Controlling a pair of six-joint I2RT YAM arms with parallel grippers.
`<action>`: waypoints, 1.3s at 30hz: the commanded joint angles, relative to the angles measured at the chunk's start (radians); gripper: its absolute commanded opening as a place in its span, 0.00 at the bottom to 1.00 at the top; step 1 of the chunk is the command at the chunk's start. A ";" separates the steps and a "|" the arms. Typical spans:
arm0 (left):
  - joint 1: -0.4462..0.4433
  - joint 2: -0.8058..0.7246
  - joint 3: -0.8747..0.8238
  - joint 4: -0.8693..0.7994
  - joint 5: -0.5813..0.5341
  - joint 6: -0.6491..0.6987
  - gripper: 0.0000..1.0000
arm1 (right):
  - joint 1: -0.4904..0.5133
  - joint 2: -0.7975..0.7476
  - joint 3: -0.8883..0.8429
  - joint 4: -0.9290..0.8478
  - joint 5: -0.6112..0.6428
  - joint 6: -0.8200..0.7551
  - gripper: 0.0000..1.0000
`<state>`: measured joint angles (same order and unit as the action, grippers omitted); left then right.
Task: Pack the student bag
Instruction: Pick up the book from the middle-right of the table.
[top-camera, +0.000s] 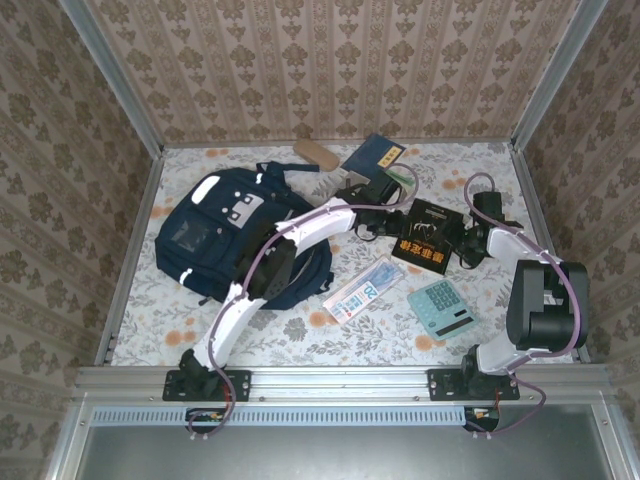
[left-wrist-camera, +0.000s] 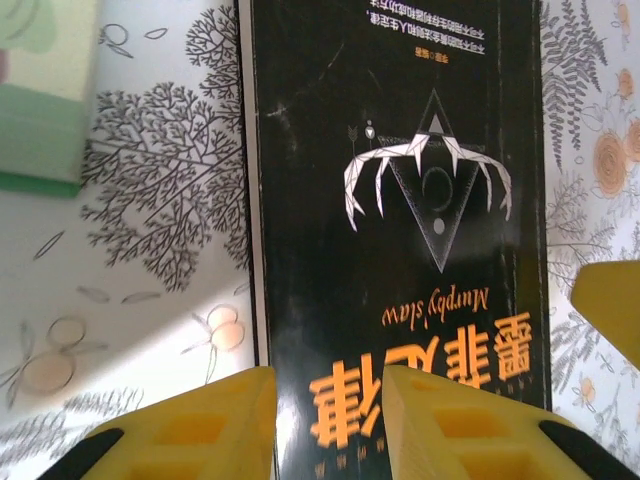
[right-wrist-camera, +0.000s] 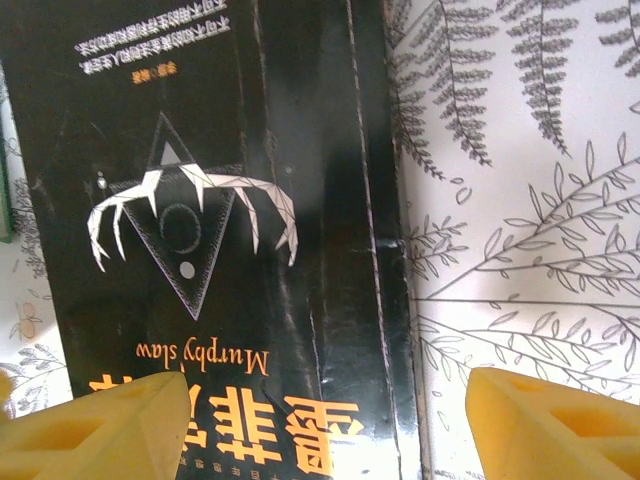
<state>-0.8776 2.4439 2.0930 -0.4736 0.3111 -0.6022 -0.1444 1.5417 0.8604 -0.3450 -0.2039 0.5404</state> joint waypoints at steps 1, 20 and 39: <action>-0.003 0.049 0.076 -0.052 -0.004 -0.001 0.34 | -0.004 0.013 0.001 0.034 -0.031 -0.031 0.73; -0.003 0.143 0.109 -0.104 0.070 0.007 0.08 | -0.004 0.119 -0.040 0.258 -0.380 0.019 0.69; 0.012 0.167 0.156 -0.160 0.119 0.050 0.09 | -0.004 -0.017 -0.112 0.461 -0.572 0.126 0.54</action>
<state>-0.8017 2.5557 2.2330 -0.5838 0.3286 -0.5789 -0.1879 1.5192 0.7078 0.1474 -0.6861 0.6960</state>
